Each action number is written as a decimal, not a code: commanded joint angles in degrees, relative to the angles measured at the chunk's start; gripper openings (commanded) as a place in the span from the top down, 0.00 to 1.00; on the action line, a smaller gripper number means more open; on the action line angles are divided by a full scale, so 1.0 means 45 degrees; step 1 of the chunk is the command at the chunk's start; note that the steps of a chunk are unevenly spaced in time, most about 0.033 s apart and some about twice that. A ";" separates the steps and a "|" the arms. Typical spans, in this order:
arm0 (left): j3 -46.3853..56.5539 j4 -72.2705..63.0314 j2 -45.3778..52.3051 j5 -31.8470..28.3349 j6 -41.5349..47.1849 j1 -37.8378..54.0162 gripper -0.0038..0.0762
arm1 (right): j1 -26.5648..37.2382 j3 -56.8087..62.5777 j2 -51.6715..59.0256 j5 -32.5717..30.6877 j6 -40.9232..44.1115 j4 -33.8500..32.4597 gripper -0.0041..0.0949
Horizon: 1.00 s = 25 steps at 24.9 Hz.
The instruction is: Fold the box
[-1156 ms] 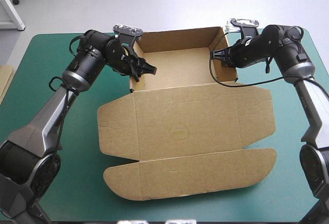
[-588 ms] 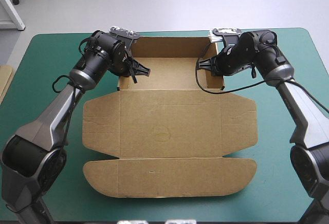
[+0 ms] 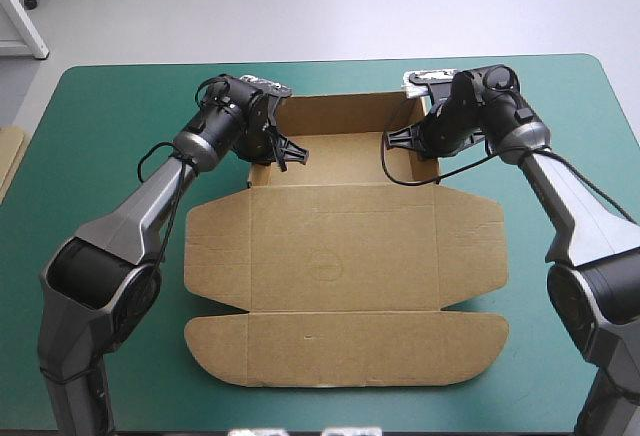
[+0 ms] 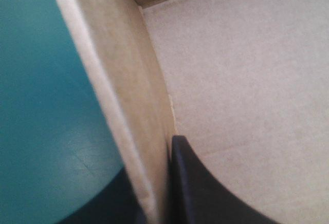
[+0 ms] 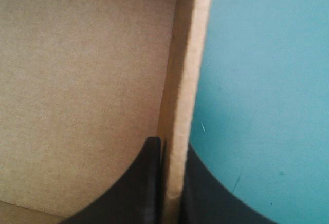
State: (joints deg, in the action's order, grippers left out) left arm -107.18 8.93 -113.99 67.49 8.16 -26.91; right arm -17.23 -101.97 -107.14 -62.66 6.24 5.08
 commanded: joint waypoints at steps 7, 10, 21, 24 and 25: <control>-0.0243 0.1385 0.0075 -0.0603 -0.1070 -0.0009 0.96 | 0.0055 -0.0465 -0.0211 0.1160 -0.1085 0.0079 0.96; -0.0243 0.1411 -0.0061 -0.1058 -0.1093 -0.0009 0.96 | 0.0055 -0.0465 -0.0210 0.1615 -0.1087 -0.0273 0.96; 0.0329 0.0862 -0.1041 -0.3220 -0.0758 0.0087 0.96 | 0.0085 -0.0465 -0.1160 0.1611 -0.1386 -0.1291 0.96; 0.0788 0.0725 -0.1125 -0.3534 -0.0758 0.0109 0.96 | 0.0085 -0.0465 -0.1407 0.1655 -0.1386 -0.1129 0.96; 0.0788 0.0659 -0.1125 -0.3563 -0.0758 0.0109 0.96 | 0.0085 -0.0465 -0.1415 0.1686 -0.1386 -0.1129 0.96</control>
State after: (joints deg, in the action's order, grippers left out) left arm -104.08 9.33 -120.05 54.05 8.61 -26.56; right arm -16.83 -102.59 -115.29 -57.21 4.50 0.89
